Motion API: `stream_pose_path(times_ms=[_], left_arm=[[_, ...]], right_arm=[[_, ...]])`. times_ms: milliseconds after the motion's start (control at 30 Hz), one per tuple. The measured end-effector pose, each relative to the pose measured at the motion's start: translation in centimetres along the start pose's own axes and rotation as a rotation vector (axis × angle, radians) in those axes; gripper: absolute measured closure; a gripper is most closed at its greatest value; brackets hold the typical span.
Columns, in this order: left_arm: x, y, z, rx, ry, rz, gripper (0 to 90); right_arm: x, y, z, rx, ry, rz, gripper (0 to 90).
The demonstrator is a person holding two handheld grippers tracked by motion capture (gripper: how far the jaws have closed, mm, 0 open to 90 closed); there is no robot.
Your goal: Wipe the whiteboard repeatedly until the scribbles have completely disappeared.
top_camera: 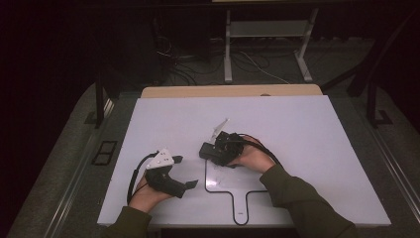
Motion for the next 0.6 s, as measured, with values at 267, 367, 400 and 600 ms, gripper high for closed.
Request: stream_pose_path(times_ms=[267, 367, 400, 600], left_arm=[[0.0, 0.1, 0.0, -0.005, 0.0, -0.001, 0.0], [0.0, 0.1, 0.0, -0.005, -0.001, -0.001, 0.0], [0.0, 0.0, 0.0, -0.006, -0.001, -0.001, 0.0], [0.0, 0.1, 0.0, -0.008, 0.0, -0.002, 0.0]], right_arm=[[-2.2, 0.1, -0.5, -0.017, -0.051, 0.021, 38.7], [-2.8, 0.1, -0.7, -0.022, -0.062, 0.025, 38.7], [-3.1, 0.1, -0.7, -0.023, -0.065, 0.028, 38.7], [-4.8, 0.1, -1.1, -0.036, -0.084, 0.039, 38.7]])
Point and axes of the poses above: each handheld gripper's, and its own axes: y roughly forward along the jaws, z roughly out of its top, x roughly to its right, the point moved 3 cm from there along y, roughly forward along the jaws, and after that the axes turned 15 degrees about z, right-handed, at the moved point
